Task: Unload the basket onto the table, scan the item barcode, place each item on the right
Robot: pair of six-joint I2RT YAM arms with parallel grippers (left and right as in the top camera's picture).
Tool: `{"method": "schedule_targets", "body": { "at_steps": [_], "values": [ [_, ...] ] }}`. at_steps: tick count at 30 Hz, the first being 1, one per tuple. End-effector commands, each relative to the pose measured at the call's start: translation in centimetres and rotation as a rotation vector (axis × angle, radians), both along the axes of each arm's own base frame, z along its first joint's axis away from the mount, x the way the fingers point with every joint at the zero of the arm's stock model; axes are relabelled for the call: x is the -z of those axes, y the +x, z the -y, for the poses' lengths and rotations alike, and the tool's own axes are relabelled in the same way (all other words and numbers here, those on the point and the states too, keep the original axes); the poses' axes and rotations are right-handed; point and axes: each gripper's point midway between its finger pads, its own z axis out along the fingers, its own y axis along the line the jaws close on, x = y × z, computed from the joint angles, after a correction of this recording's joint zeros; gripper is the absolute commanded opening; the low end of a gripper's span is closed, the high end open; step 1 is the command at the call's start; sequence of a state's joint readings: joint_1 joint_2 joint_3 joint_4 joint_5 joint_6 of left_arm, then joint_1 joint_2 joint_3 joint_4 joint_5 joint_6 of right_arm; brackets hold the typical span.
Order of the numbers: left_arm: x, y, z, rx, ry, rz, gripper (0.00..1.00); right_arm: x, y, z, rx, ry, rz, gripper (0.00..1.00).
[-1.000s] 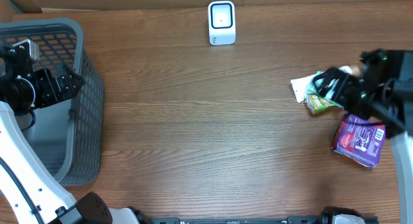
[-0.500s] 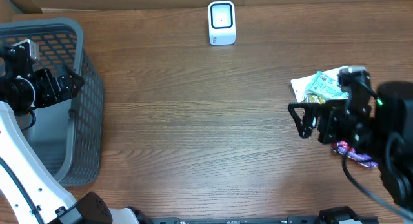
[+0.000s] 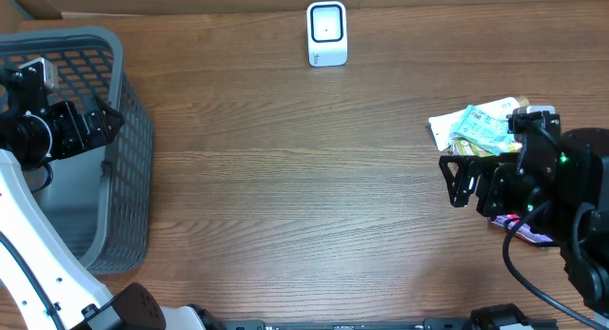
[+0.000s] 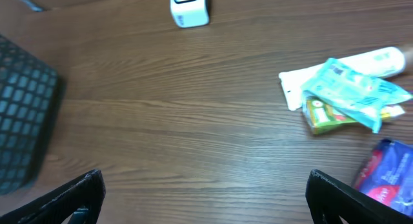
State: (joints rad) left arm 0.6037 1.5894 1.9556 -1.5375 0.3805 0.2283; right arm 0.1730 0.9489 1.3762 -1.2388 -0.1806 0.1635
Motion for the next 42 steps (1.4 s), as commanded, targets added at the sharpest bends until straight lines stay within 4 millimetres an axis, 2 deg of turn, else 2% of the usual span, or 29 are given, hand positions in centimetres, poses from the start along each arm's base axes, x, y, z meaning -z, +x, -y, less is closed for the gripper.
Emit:
{"method": "schedule_targets", "body": {
  "at_steps": [1,8,11,22,25,31,36,42],
  "values": [
    [0.1,0.1,-0.2,0.001,-0.001,-0.002,1.0,-0.5,0.6,0.5,0.017,-0.039,0.033,1.0],
    [0.1,0.1,-0.2,0.001,-0.001,-0.002,0.99,-2.2,3.1,0.7,0.031,-0.032,0.274,1.0],
    [0.1,0.1,-0.2,0.001,-0.001,-0.003,1.0,-1.6,3.2,0.7,0.01,-0.05,0.391,1.0],
    [0.1,0.1,-0.2,0.001,-0.001,-0.002,1.0,6.2,1.4,2.7,0.075,-0.056,0.683,1.0],
    [0.1,0.1,-0.2,0.001,-0.001,-0.003,1.0,7.9,1.0,3.2,0.096,-0.052,0.756,1.0],
    [0.1,0.1,-0.2,0.001,-0.001,-0.003,1.0,10.0,1.0,3.5,0.12,-0.047,0.852,1.0],
    [0.1,0.1,-0.2,0.001,-0.001,-0.003,1.0,11.8,1.2,3.8,0.138,-0.05,0.872,1.0],
    [0.1,0.1,-0.2,0.001,-0.001,-0.002,1.0,14.5,1.2,3.8,0.131,-0.071,0.779,1.0]
  ]
}}
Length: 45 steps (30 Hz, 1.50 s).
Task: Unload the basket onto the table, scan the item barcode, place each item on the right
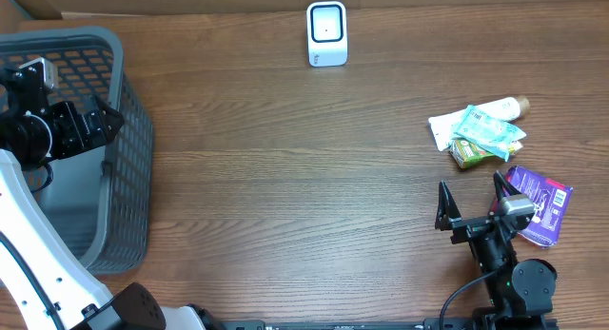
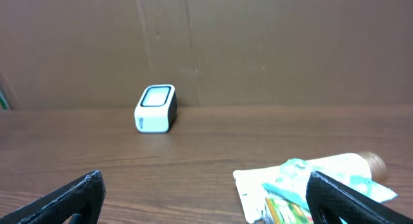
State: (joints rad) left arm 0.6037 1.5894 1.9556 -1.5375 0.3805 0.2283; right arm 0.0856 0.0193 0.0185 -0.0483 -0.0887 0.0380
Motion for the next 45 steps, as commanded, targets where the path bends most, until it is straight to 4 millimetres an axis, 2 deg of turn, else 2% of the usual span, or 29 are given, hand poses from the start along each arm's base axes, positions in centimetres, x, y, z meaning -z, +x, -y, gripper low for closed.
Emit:
{"method": "schedule_targets", "body": {
  "at_steps": [1,31,35,38,42,45],
  "values": [
    [0.1,0.1,-0.2,0.001,-0.001,-0.003,1.0,0.9,0.0,0.3,0.017,-0.015,-0.022,1.0],
    [0.2,0.1,-0.2,0.001,-0.001,-0.003,1.0,0.9,0.0,0.3,0.016,-0.014,-0.021,1.0],
    [-0.1,0.3,0.5,0.021,0.003,0.003,1.0,0.9,0.0,0.3,0.016,-0.014,-0.021,1.0],
    [-1.1,0.2,2.3,0.066,0.022,0.032,1.0,0.9,0.0,0.3,0.016,-0.014,-0.02,1.0],
    [-3.7,-0.4,6.9,0.189,0.064,0.112,1.0,0.9,0.0,0.3,0.016,-0.014,-0.021,1.0],
    [-5.9,-1.8,10.7,0.296,0.094,0.19,1.0,0.9,0.0,0.3,0.016,-0.014,-0.021,1.0]
  ]
}}
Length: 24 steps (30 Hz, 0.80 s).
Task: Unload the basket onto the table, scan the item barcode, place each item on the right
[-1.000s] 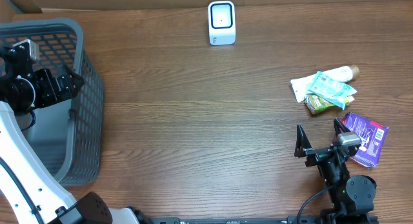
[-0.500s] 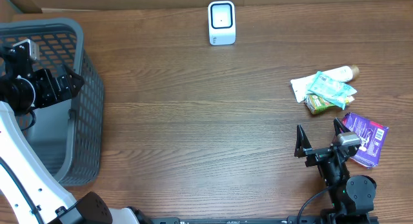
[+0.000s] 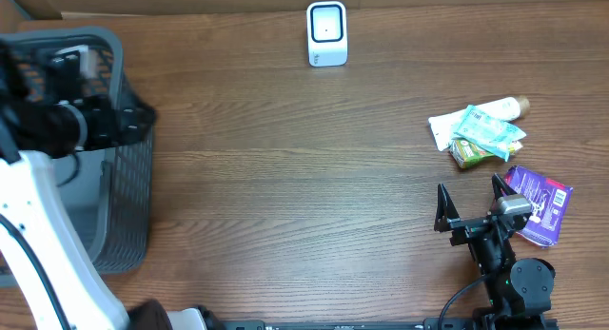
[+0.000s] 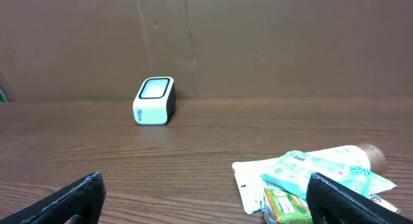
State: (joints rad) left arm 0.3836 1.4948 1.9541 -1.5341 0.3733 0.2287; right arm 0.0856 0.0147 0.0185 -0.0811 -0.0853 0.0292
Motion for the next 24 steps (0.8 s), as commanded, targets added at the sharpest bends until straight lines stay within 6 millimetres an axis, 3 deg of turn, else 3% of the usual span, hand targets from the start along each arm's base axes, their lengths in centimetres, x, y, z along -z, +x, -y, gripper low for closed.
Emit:
{"method": "schedule_targets", "body": {
  "at_steps": [1,5,12,15,18,24],
  "values": [
    [-3.9,-2.8,4.4,0.115,0.041,0.136,1.0,0.2,0.0,0.2,0.012,-0.004,0.006,1.0],
    [-6.3,-5.6,7.7,0.214,0.063,0.239,1.0,0.2,0.0,0.2,0.012,-0.004,0.006,1.0],
    [-8.7,-9.7,8.8,0.232,0.095,0.36,1.0,0.2,0.0,0.2,0.012,-0.004,0.006,1.0],
    [-7.9,-11.3,9.0,0.232,0.095,0.36,1.0,0.2,0.0,0.2,0.012,-0.004,0.006,1.0],
    [-5.5,-12.4,9.2,0.232,0.086,0.325,1.0,0.2,0.0,0.2,0.012,-0.004,0.006,1.0],
    [-2.5,-11.6,9.5,0.254,0.116,0.452,1.0,0.2,0.0,0.2,0.012,-0.004,0.006,1.0]
  ]
}}
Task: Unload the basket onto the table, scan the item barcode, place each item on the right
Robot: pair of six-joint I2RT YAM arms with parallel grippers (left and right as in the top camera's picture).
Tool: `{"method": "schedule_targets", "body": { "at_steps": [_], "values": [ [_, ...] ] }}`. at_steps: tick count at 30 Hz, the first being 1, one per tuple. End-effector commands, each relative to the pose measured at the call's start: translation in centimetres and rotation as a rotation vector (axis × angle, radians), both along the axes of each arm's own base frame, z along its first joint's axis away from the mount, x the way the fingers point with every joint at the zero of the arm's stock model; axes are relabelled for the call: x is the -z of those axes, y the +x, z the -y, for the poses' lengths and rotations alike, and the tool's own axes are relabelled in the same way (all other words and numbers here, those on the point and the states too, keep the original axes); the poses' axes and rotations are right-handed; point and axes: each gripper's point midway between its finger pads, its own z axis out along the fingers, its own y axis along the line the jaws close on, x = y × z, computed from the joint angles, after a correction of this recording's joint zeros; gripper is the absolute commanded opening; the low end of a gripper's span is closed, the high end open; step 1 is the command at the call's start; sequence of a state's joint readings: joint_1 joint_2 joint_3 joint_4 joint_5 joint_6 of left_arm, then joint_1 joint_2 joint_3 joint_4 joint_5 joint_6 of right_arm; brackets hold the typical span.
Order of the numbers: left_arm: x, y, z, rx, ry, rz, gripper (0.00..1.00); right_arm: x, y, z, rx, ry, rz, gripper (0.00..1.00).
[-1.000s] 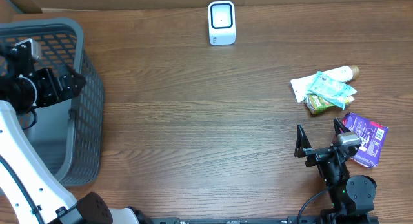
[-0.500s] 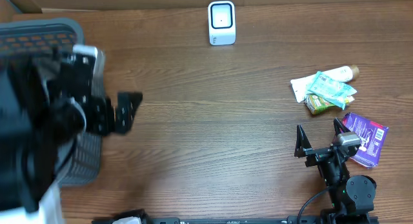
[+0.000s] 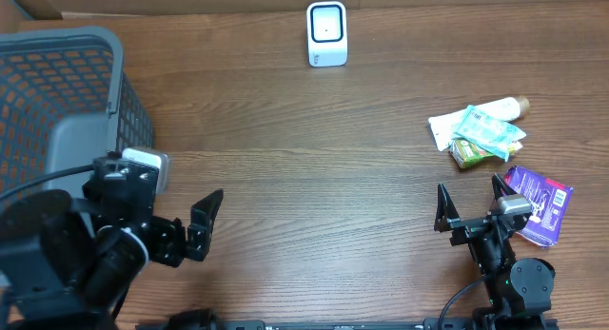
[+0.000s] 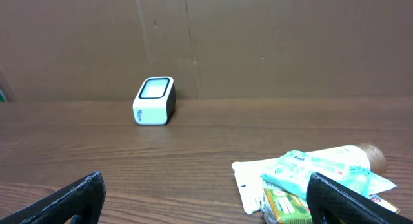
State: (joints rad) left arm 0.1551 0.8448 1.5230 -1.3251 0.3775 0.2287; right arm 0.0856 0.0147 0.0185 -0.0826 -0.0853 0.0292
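The white barcode scanner (image 3: 326,32) (image 4: 155,100) stands at the table's far edge. The items lie at the right: a teal packet on a white pouch and a green box (image 3: 481,130) (image 4: 310,179), and a purple packet (image 3: 539,204). My right gripper (image 3: 472,204) (image 4: 206,204) sits low at the front right, open and empty, just in front of the pile and facing the scanner. My left gripper (image 3: 202,227) is at the front left, beside the basket, open with nothing in it.
A grey mesh basket (image 3: 114,92) fills the left side, its front part hidden by my left arm. A brown cardboard wall (image 4: 258,43) runs behind the scanner. Bare wooden tabletop (image 3: 314,178) lies between the two arms.
My left arm was over the basket's upper part and is now at the front left of the table, its gripper past the basket's right wall. The right arm and items have not moved.
At first my right gripper hung open over the item pile while the left one was in the basket. Then the right arm was low at the front edge, empty, and has stayed there. The left arm shifted at the basket and now stands outside it, empty.
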Motion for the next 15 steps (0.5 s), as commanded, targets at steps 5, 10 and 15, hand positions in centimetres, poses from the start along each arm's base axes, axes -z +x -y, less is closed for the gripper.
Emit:
{"method": "schedule_targets", "body": {
  "at_steps": [5,10,15],
  "values": [
    [2.5,0.7,1.9,0.129,0.07,0.269,1.0,0.1,0.0,0.2,0.012,-0.003,0.007,1.0],
    [5.2,1.1,2.7,0.168,0.089,0.432,1.0,0.1,0.0,0.2,0.012,-0.003,0.007,1.0],
    [8.4,1.7,3.1,0.188,0.088,0.541,1.0,0.1,0.0,0.2,0.012,-0.003,0.007,1.0]
  ]
}}
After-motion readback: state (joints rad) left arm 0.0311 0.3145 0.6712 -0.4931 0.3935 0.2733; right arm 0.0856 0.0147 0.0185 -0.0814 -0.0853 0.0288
